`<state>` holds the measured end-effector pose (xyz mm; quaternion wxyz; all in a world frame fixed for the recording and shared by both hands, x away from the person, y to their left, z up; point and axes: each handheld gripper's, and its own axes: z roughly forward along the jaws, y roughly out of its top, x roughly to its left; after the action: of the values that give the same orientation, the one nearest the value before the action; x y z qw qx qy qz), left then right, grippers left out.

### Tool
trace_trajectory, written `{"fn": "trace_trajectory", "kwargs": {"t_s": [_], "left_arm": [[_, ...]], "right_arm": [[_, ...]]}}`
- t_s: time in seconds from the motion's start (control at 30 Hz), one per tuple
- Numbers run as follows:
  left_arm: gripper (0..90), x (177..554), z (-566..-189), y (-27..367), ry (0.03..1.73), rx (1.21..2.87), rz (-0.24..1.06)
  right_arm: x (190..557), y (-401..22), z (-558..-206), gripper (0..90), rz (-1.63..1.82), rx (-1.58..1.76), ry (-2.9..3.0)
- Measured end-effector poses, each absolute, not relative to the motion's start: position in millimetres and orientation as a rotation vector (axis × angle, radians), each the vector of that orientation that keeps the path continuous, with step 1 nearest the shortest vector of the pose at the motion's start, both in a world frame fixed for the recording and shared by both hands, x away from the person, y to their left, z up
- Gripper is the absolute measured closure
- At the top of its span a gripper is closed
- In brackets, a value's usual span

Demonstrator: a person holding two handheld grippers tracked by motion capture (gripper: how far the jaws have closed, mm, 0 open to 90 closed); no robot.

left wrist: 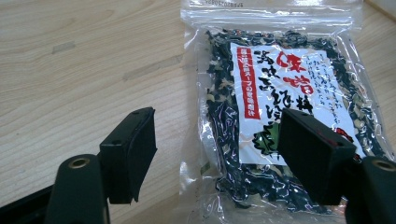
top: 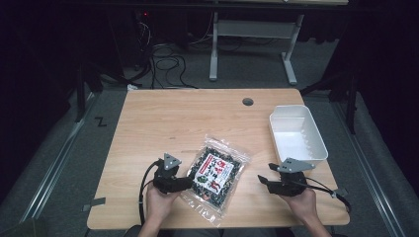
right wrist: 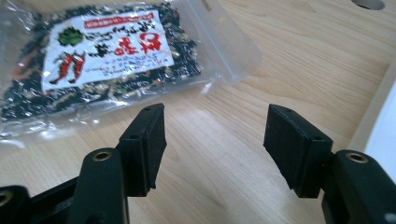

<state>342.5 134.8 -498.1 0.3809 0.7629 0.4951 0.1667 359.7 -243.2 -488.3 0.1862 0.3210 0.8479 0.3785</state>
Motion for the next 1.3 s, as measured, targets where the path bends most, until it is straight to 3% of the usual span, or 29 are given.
{"fn": "trace_trajectory", "kwargs": {"t_s": [1.3], "left_arm": [[27.2, 371, -509, 98, 1.266, 2.132, 0.359]], "right_arm": [[360, -242, -494, 38.5, 1.007, 0.902, 2.392]]}}
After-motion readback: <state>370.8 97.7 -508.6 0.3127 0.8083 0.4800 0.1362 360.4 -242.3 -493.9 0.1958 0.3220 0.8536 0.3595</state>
